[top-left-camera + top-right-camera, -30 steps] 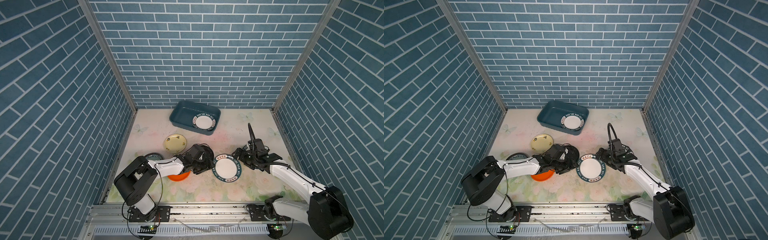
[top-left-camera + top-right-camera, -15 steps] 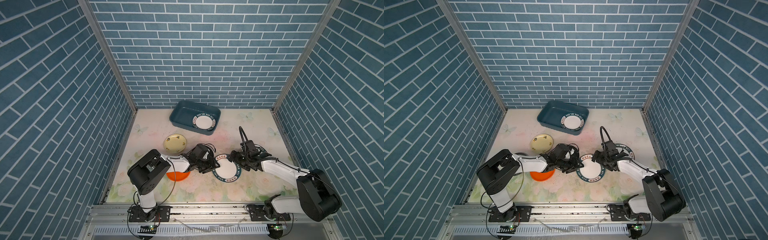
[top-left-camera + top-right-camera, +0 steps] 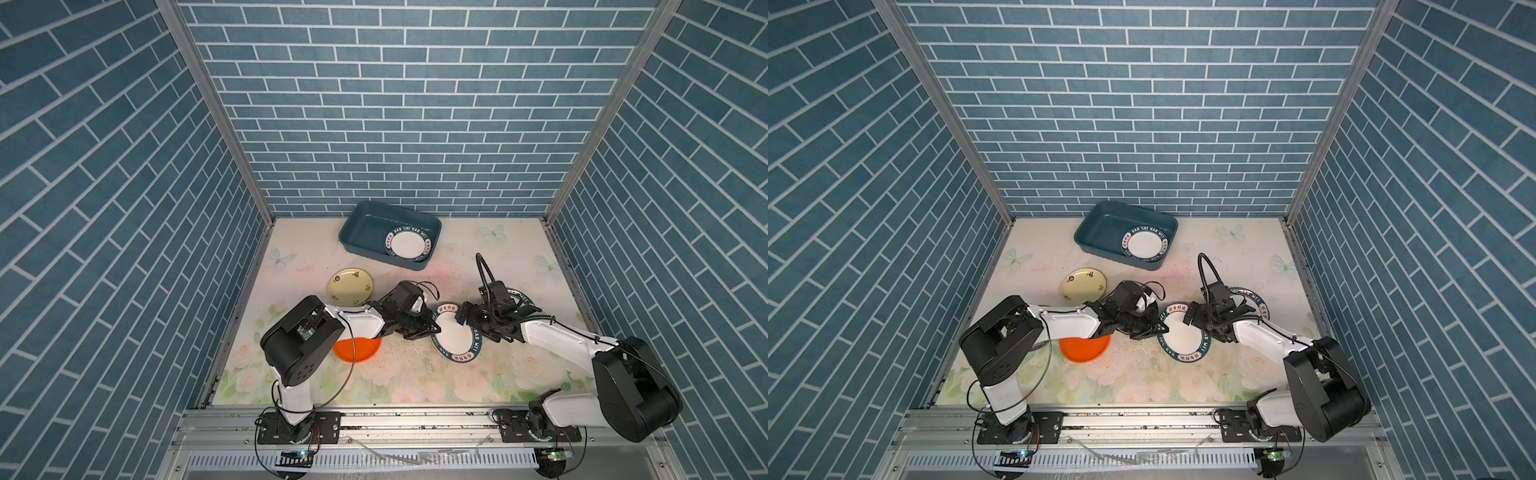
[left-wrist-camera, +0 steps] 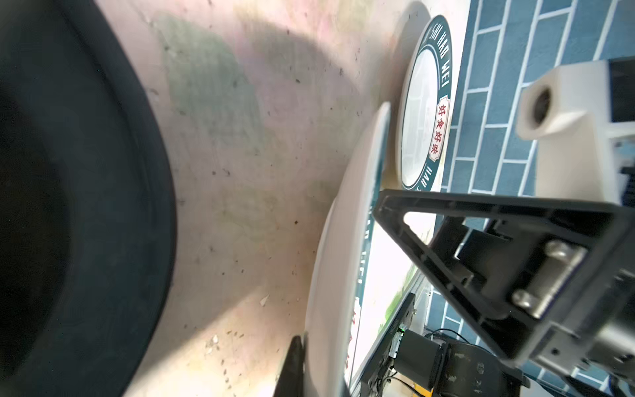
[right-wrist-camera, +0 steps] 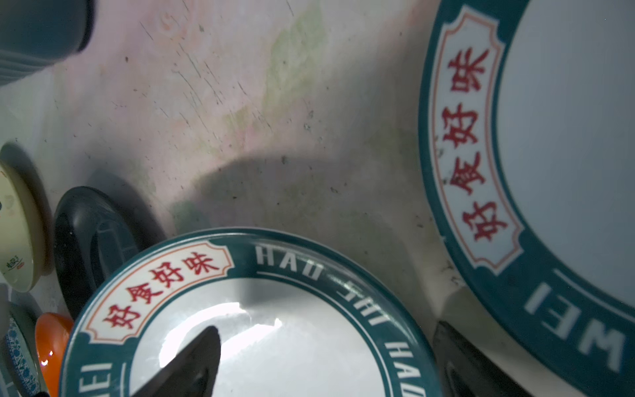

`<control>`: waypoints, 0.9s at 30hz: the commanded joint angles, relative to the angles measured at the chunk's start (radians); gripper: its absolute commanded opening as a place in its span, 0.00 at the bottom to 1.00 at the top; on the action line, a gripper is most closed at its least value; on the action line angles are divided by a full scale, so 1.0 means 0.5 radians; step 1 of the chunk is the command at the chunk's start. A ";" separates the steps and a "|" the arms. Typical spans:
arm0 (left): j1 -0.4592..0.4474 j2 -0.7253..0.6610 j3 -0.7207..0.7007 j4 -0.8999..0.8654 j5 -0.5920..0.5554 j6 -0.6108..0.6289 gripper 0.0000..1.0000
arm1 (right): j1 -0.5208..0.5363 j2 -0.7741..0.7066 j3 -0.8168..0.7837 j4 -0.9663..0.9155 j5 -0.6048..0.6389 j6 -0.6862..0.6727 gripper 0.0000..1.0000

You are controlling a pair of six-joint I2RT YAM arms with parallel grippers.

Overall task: Place the plates into the plastic bin on the countertop
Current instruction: Pick up the plate from the center of the table, then place the plate in the plastic bin.

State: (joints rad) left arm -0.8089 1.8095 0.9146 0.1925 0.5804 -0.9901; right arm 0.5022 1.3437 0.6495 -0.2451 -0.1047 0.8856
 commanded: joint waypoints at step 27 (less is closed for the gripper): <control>0.648 -0.167 0.982 -0.748 -0.143 -0.059 0.01 | -0.407 -0.324 1.217 -0.461 -0.188 -0.722 0.98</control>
State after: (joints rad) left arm -0.5308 1.6844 1.3483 -0.1741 0.5163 -1.0195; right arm 0.3061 1.1751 1.2240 -0.4519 -0.1596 0.5667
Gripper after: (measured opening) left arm 0.094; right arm 0.983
